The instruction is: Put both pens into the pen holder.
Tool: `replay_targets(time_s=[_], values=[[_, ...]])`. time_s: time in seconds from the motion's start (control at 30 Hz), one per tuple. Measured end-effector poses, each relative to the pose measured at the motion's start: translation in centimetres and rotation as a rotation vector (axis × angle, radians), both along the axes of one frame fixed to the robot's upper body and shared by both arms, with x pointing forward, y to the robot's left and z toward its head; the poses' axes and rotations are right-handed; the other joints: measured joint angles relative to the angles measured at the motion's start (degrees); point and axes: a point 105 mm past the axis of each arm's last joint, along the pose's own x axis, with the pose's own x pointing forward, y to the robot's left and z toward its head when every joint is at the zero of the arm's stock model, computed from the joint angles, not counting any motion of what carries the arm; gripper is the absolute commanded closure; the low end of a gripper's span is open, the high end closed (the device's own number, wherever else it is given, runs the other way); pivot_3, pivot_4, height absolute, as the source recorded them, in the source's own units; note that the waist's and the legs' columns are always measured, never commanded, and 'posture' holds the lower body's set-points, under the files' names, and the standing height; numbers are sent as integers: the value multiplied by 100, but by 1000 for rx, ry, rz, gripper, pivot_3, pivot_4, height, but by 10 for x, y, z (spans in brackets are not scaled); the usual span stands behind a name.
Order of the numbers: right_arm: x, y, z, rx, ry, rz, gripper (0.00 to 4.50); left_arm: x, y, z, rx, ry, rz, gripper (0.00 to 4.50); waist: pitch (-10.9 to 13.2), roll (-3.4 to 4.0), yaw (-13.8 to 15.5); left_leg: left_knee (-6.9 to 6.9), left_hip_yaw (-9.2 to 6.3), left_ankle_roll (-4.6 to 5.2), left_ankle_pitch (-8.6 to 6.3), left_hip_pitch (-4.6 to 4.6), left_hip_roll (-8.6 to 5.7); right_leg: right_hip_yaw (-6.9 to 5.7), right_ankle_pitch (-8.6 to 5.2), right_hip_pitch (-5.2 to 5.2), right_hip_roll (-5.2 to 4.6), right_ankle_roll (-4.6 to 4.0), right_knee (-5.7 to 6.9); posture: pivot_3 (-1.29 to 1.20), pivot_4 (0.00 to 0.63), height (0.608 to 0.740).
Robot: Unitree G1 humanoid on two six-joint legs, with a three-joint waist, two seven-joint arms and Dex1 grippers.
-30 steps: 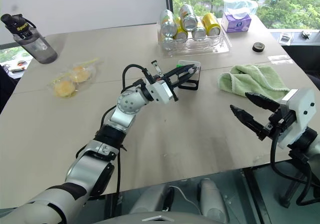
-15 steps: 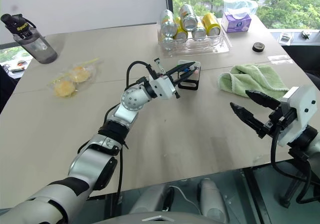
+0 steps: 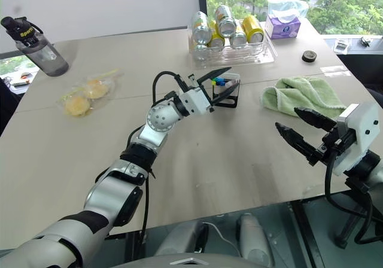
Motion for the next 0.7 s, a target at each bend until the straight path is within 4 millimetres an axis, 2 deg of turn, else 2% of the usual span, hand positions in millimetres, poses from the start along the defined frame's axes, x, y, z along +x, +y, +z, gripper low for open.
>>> replay_targets(time_s=[0.07,0.53,0.7], values=[[0,0,0,-1,-2,4,1527,1,1,1,-11,-1,7,17,0,0,0,1,0,0,0,0,0,0,0,0,0,0,1,0,150,739],[-1,1,1,-3,-5,14,1527,4,7,3,-19,-1,35,17,0,0,0,4,1,0,0,0,0,1,0,0,0,0,5,0,150,739],[0,1,-1,-4,-1,20,1527,-3,21,-1,-6,17,48,17,-1,1,-25,3,5,0,0,5,2,8,0,-1,1,0,10,0,150,739]])
